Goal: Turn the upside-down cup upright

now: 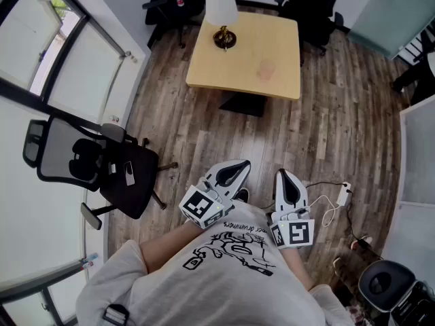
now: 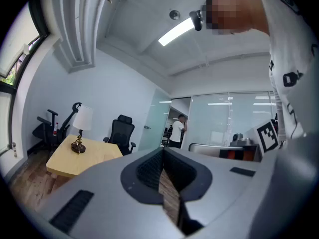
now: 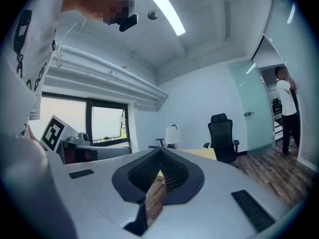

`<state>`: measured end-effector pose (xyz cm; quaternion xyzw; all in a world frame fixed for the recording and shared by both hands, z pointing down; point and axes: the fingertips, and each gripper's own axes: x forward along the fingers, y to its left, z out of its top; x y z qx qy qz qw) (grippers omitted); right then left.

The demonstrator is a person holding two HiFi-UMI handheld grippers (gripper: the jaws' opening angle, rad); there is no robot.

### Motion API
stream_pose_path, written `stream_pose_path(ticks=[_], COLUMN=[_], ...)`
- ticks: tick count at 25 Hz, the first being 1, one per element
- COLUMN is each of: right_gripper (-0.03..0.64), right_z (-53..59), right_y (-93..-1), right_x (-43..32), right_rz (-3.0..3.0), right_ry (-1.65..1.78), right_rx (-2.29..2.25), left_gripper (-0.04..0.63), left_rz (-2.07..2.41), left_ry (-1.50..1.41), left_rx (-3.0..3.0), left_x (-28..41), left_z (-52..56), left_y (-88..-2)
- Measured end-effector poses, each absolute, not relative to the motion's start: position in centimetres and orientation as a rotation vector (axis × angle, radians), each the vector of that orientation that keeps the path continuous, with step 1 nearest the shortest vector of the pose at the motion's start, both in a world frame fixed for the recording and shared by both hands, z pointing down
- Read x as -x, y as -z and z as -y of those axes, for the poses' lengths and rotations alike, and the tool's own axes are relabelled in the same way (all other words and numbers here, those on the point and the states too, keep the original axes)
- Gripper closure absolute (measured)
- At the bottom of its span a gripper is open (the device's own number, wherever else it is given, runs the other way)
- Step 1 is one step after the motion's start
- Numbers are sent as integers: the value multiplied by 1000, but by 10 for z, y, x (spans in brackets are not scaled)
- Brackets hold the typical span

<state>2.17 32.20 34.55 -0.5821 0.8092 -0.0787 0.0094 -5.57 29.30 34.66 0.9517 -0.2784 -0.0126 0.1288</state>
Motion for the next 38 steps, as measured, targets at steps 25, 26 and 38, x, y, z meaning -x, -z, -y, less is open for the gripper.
stream_pose_path(ticks=[25,26,38], right_gripper=[592,592,592], right_z=[-293,-287,-192], right_y=[-351,-351,-352], right_x=[-36,-36,-26], right_rz=[-2572,-2571,-2622], right_ry=[242,241,203], right_rx=[1722,1725,1725], left_gripper=[587,586,588], left_rz=[877,878,852], left_ry=[73,74,82], left_rx=[-2764,-2764,-2776], left_x=[41,42,41], left_z=[-265,-260,-161], left_y=[-349,-349,-350])
